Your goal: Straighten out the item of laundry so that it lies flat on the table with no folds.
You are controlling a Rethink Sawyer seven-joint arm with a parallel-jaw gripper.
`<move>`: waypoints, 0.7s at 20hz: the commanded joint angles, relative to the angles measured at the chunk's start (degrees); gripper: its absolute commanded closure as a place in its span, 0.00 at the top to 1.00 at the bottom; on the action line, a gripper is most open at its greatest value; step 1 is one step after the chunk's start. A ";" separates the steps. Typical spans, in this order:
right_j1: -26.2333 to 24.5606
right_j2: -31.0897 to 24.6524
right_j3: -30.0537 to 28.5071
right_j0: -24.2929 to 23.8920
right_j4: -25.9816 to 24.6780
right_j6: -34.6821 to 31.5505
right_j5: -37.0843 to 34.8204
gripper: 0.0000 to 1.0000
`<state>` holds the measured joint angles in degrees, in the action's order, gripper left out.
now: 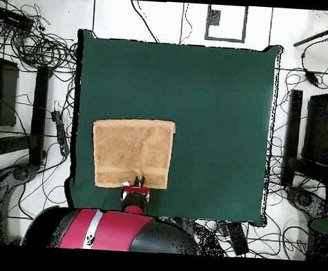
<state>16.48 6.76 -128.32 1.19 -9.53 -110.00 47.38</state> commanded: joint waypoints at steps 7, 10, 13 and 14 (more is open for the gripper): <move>-11.31 1.10 -12.78 -3.78 4.73 -4.13 -38.73 0.00; -10.97 1.30 -12.79 -4.23 4.54 -3.95 -40.02 0.00; -10.51 1.44 -12.71 -5.51 3.30 -3.24 -41.72 0.00; -10.60 1.39 -12.67 -5.98 2.98 -3.12 -42.08 0.00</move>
<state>18.60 5.11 -128.50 -1.19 -9.63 -110.00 41.46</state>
